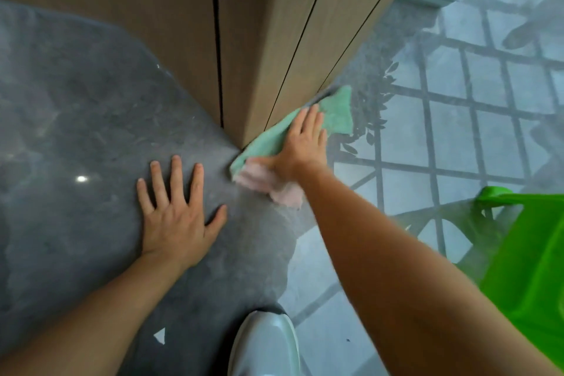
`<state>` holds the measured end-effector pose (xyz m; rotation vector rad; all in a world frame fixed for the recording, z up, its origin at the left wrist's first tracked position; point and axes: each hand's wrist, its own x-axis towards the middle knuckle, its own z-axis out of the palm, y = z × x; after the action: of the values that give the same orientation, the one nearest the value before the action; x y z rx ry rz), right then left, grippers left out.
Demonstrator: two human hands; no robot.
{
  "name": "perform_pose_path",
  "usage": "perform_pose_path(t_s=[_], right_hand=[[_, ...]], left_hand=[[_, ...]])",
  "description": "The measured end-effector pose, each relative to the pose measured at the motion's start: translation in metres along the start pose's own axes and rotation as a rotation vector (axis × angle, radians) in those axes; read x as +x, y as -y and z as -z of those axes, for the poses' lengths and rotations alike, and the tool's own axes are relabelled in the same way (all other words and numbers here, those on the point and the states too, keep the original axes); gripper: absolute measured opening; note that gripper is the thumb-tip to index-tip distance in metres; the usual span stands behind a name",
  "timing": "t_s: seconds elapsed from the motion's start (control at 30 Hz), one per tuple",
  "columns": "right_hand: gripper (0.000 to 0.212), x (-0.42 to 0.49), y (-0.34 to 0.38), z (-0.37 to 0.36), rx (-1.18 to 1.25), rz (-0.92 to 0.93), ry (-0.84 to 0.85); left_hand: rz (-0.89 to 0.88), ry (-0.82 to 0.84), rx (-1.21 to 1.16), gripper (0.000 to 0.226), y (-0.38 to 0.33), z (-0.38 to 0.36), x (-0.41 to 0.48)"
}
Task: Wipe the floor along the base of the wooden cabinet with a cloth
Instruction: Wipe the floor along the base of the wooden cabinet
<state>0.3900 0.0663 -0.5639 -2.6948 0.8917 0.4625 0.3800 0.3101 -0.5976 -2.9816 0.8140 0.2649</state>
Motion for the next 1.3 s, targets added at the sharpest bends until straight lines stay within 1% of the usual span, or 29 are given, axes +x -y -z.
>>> perform_pose_path(t_s=[0.07,0.1,0.17,0.27,0.33,0.37,0.4,0.5,0.53,0.6,0.7,0.83,0.93,1.03,1.17,1.23,1.3], right_hand=[[0.168,0.032,-0.015,0.019,0.015,-0.158,0.016],[0.165,0.045,-0.022,0.029,0.015,-0.208,0.043],[0.158,0.058,-0.036,0.038,-0.006,-0.271,0.054],[0.149,0.052,-0.036,0.022,-0.058,-0.284,-0.016],[0.146,0.032,-0.028,0.01,-0.023,-0.212,-0.009],[0.144,0.02,-0.022,0.005,-0.031,-0.136,-0.001],[0.142,0.006,-0.015,-0.001,-0.048,-0.045,0.011],[0.134,-0.051,0.019,-0.026,-0.104,0.213,0.061],[0.129,-0.072,0.033,-0.037,-0.119,0.27,0.073],[0.117,-0.106,0.058,-0.058,-0.146,0.352,0.075],[0.103,-0.124,0.083,-0.075,-0.122,0.423,0.004],[0.096,-0.102,0.102,-0.073,-0.113,0.494,-0.067],[0.097,-0.061,0.127,-0.064,-0.083,0.565,-0.053],[0.098,-0.006,0.176,-0.05,-0.099,0.549,-0.058],[0.095,0.074,0.264,-0.031,-0.118,0.587,-0.072],[0.095,0.095,0.294,-0.029,-0.135,0.56,-0.078],[0.094,0.096,0.306,-0.032,-0.147,0.534,-0.104]], left_hand=[[0.015,0.075,-0.013,0.094,0.0,0.006,0.002],[0.016,0.13,-0.023,0.098,0.002,0.007,0.004],[-0.007,0.209,-0.052,0.103,0.011,0.007,0.005],[-0.086,0.208,-0.063,0.103,0.024,0.011,0.003],[-0.144,0.145,-0.057,0.098,0.04,0.016,0.001],[-0.133,0.09,-0.062,0.094,0.052,0.015,0.002],[-0.067,0.036,-0.073,0.091,0.067,0.014,0.005],[0.31,-0.045,-0.144,0.09,0.124,0.007,0.008],[0.384,-0.062,-0.156,0.089,0.136,0.005,0.005],[0.413,-0.08,-0.129,0.086,0.144,-0.001,0.001],[0.421,-0.115,-0.129,0.085,0.139,-0.001,0.002],[0.434,-0.12,-0.105,0.084,0.141,-0.004,0.001],[0.426,-0.142,-0.092,0.082,0.139,-0.005,0.0],[0.422,-0.131,-0.106,0.082,0.14,-0.002,-0.001],[0.437,-0.117,-0.116,0.083,0.14,-0.001,-0.001],[0.438,-0.126,-0.118,0.082,0.14,-0.001,0.0],[0.434,-0.142,-0.13,0.081,0.141,-0.001,0.0]])
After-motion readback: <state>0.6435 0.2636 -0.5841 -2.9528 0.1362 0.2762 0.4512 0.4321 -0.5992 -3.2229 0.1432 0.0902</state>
